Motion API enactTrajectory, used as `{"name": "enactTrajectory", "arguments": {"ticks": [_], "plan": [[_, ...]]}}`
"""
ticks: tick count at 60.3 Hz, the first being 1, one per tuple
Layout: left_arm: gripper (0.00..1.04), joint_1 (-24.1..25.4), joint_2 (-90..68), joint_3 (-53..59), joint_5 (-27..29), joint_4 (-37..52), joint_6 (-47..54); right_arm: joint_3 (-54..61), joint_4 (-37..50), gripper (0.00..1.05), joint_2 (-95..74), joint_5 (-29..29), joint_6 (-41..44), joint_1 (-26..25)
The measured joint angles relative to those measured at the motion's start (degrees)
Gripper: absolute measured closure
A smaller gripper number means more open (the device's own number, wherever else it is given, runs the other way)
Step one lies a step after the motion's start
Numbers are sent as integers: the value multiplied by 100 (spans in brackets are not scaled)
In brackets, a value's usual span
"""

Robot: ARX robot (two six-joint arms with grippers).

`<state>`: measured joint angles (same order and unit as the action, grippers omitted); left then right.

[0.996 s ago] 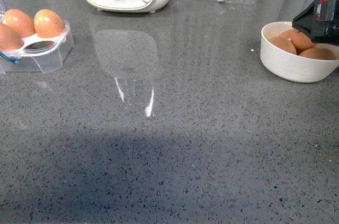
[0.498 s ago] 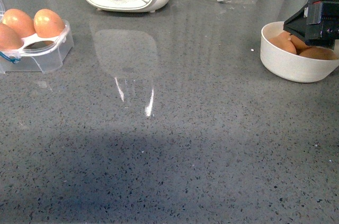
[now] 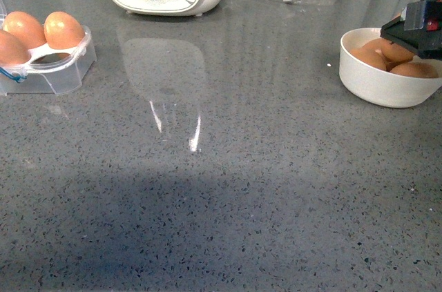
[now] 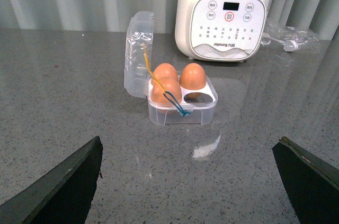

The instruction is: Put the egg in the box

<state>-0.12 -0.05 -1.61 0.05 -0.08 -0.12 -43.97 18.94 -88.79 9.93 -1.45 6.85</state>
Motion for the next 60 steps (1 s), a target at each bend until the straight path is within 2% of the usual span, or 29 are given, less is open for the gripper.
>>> {"name": "enactTrajectory", "arguments": {"ticks": [15,24,38,60], "plan": [[7,0,0,0,0,0,0,-138,-76,63,643,-293,79,398],[7,0,0,0,0,0,0,-841,7,63,549,-367,57,1130],[7,0,0,0,2,0,0,-2188,-323,63,-776,52,-177,2157],[7,0,0,0,0,0,0,-3805,-605,63,-2253,223,-330,3130]]}}
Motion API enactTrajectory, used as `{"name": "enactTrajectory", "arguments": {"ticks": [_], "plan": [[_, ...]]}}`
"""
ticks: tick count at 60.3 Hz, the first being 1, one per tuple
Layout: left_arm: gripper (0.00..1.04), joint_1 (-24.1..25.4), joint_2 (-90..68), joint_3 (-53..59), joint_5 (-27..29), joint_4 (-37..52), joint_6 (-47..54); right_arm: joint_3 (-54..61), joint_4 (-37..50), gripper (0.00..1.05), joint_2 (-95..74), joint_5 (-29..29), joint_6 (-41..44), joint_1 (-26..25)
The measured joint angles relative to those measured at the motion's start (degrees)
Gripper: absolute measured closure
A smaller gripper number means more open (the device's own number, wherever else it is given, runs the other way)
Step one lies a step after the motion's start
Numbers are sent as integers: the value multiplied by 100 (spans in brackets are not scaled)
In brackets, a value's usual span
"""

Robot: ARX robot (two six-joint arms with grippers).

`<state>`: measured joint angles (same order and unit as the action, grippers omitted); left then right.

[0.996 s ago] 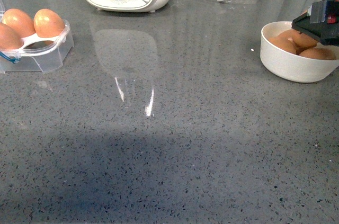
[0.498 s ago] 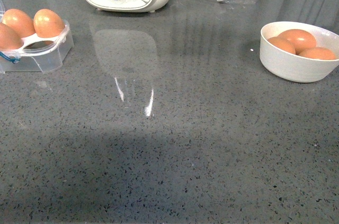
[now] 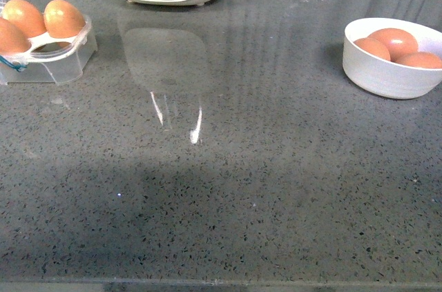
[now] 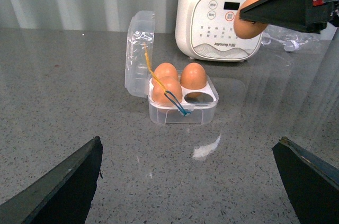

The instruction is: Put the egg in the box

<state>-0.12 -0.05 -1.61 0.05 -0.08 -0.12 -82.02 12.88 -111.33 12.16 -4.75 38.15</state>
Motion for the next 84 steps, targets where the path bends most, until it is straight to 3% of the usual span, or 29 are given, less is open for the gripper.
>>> {"name": "enactTrajectory", "arguments": {"ticks": [13,62,84], "plan": [[7,0,0,0,0,0,0,-380,-219,63,-398,24,9,271],[7,0,0,0,0,0,0,-785,-887,62,-922,286,216,476],[7,0,0,0,0,0,0,-763,-750,9,-885,323,326,461]]}}
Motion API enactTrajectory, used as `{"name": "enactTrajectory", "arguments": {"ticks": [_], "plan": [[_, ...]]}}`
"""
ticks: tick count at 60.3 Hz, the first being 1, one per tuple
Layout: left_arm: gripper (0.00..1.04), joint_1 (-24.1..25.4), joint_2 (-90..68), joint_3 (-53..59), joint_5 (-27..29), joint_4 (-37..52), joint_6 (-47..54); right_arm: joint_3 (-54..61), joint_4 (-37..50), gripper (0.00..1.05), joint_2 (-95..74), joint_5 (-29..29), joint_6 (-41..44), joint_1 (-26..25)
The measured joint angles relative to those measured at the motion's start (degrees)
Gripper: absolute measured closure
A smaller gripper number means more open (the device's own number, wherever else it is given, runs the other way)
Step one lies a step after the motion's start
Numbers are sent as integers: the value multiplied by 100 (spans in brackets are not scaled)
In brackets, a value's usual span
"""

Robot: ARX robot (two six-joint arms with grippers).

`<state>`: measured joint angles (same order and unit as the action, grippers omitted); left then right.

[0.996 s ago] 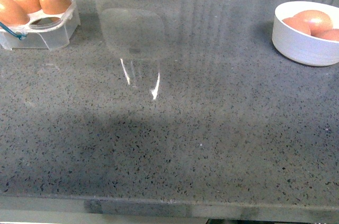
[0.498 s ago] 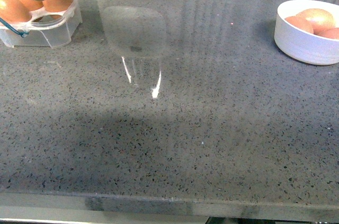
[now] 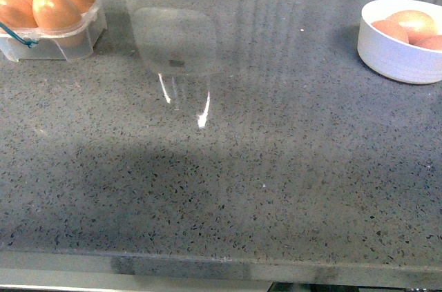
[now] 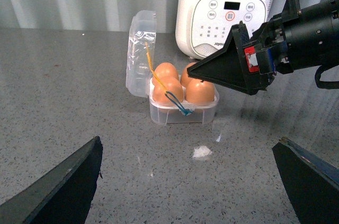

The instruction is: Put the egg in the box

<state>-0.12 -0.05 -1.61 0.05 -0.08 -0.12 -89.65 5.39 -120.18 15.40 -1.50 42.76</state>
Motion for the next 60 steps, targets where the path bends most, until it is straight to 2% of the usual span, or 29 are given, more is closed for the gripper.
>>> {"name": "enactTrajectory", "arguments": {"ticks": [2,16,30,40,53,54,57,60], "plan": [[7,0,0,0,0,0,0,28,24,5,39,2,-4,-13],[7,0,0,0,2,0,0,439,269,7,601,-127,-26,-332],[7,0,0,0,0,0,0,1220,485,7,1416,-966,-17,-964],[7,0,0,0,0,0,0,2428,955,7,2352,-1493,374,-1423],[7,0,0,0,2,0,0,3930,1287,7,3803,-1576,949,-1851],[7,0,0,0,0,0,0,3991,1318,8,3864,-1631,940,-1862],[7,0,0,0,0,0,0,4446,2000,15,4192,-2463,752,-1928],[7,0,0,0,-9,0,0,4839,2503,22,4503,-3014,599,-2055]]}}
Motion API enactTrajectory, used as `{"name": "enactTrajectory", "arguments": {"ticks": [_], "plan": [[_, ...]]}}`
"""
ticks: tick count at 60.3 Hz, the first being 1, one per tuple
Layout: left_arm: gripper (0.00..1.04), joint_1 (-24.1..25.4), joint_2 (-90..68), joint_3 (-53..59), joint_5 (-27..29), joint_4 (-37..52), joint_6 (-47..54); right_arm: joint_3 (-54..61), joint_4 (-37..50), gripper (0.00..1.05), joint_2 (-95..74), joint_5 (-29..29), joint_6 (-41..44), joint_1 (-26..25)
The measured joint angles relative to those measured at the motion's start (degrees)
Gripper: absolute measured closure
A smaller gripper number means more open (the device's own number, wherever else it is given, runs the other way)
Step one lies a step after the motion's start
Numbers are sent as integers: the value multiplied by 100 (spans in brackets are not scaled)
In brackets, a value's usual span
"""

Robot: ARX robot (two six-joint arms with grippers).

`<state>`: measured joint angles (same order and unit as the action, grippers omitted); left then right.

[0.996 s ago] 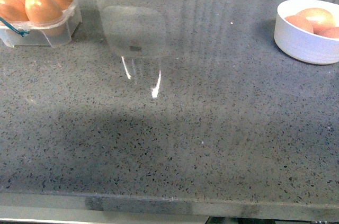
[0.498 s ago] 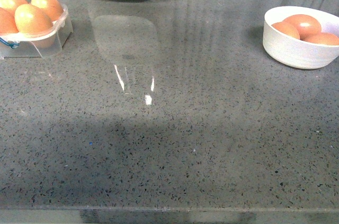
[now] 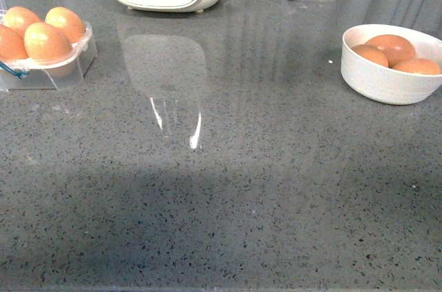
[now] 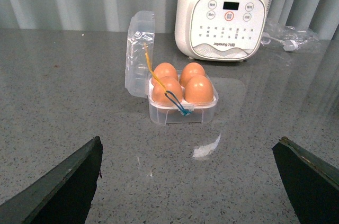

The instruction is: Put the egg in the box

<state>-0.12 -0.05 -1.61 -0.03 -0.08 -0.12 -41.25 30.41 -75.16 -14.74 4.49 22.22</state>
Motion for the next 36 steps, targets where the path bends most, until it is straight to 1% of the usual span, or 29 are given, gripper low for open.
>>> {"name": "enactTrajectory", "arguments": {"ticks": [1,4,6,8,10,11,13,14,23,25,26,36], "plan": [[7,0,0,0,0,0,0,199,157,26,186,-127,-87,-94],[7,0,0,0,17,0,0,575,219,33,605,-142,-190,-339],[7,0,0,0,15,0,0,852,188,38,933,-55,-236,-531],[7,0,0,0,13,0,0,1270,190,47,1403,83,-306,-796],[7,0,0,0,13,0,0,1488,214,53,1631,136,-339,-909],[7,0,0,0,9,0,0,1670,249,58,1805,192,-354,-994],[7,0,0,0,0,0,0,1878,295,65,1980,289,-374,-1080],[7,0,0,0,0,0,0,2017,319,70,2076,363,-382,-1130],[7,0,0,0,13,0,0,2503,374,93,2389,636,-385,-1296],[7,0,0,0,11,0,0,2629,378,100,2511,699,-385,-1353],[7,0,0,0,13,0,0,2660,378,102,2544,708,-380,-1368],[7,0,0,0,9,0,0,3080,350,102,3032,841,-391,-1602]]}}
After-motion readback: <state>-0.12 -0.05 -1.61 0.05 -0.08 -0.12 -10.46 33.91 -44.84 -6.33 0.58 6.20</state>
